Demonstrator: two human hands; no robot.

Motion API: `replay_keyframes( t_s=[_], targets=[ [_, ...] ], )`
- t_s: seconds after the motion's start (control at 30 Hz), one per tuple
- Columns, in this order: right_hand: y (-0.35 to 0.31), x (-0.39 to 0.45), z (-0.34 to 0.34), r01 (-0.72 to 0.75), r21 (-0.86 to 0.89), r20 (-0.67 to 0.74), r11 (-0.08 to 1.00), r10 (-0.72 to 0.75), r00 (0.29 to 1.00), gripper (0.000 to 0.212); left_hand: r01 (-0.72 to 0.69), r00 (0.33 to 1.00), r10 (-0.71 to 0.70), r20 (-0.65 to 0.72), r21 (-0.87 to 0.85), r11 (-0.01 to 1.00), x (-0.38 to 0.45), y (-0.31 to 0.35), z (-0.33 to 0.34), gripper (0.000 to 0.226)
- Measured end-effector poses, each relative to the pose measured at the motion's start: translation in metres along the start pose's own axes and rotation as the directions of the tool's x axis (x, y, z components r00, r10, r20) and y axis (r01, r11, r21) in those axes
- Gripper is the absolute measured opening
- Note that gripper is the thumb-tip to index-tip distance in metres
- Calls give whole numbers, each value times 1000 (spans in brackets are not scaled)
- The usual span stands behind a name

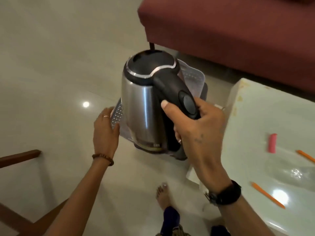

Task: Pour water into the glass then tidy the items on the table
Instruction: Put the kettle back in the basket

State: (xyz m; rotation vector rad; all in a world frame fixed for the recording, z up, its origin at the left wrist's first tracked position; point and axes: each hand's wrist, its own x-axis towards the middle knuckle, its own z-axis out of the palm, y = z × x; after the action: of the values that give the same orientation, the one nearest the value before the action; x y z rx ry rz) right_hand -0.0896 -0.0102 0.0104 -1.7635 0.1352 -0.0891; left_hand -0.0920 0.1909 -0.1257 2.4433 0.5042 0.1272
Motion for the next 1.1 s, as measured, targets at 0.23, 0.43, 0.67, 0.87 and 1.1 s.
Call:
replay_keyframes(
  t_s=[0.23, 0.43, 0.67, 0.87, 1.1],
  targets=[
    [40, 42, 99, -28, 18, -219, 999, 32, 975, 23, 226, 941, -237, 243, 73, 971, 43, -44, 22, 44],
    [80, 36, 147, -31, 95, -343, 995, 62, 937, 19, 265, 953, -259, 158, -17, 964, 44, -51, 36, 37],
    [109, -6, 165, -47, 228, -185, 973, 90, 979, 19, 263, 951, -262, 162, 14, 965, 47, -57, 38, 36],
    [117, -10, 155, -70, 226, 72, 972, 55, 996, 32, 210, 968, -209, 138, 14, 978, 40, -53, 39, 38],
    [130, -15, 96, -99, 85, 349, 991, 63, 935, 48, 138, 927, -193, -320, -186, 973, -47, -8, 48, 25]
  ],
)
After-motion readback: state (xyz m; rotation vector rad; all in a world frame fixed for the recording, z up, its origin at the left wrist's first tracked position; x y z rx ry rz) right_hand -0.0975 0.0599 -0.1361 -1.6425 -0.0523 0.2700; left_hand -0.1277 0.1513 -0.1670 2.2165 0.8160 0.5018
